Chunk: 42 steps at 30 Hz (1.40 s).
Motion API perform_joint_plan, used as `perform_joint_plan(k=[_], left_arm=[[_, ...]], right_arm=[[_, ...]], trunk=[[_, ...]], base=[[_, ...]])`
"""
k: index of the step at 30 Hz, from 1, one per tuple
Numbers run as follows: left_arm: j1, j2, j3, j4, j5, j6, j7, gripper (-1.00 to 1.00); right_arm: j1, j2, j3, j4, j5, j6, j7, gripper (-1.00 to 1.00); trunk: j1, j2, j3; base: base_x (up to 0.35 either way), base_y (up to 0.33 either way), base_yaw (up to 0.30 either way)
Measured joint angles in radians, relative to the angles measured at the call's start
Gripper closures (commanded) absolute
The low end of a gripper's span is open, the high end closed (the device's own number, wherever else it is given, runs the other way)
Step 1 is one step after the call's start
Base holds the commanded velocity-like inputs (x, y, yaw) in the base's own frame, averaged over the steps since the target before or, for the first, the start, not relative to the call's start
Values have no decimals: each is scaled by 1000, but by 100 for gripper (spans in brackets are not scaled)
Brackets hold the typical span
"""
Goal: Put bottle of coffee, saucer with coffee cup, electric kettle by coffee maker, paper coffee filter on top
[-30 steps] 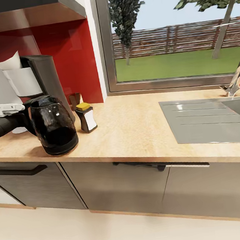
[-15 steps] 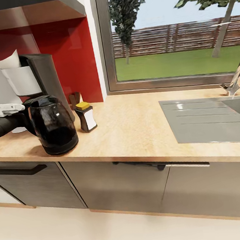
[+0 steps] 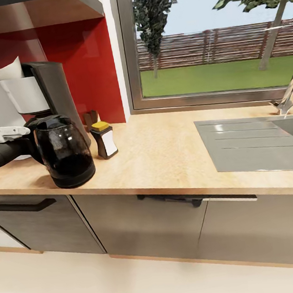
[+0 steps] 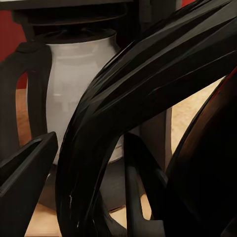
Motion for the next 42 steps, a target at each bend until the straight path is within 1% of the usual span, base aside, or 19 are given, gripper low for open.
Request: perform_joint_plan(k=[21,34,35,38,42], left_arm=[[0,0,0,0,0,0,0,100],[0,0,3,19,7,1,3,100],[0,0,3,19,7,0,3,-100],[0,0,0,20,-12,-2,-4,-100],[0,4,0,21,-9,-2,-3,-100]], right_arm=[[0,0,0,0,0,-1,0,-100],[0,0,0,0,0,0,0,-100],[0,0,0,0,0,0,0,-100],[0,0,0,0,0,0,0,-100],[0,0,0,0,0,0,0,-100]], trunk=[[0,0,0],[0,0,0],[0,0,0],[0,0,0],[0,0,0]], base=[[0,0,0],[0,0,0],[0,0,0],[0,0,0],[0,0,0]])
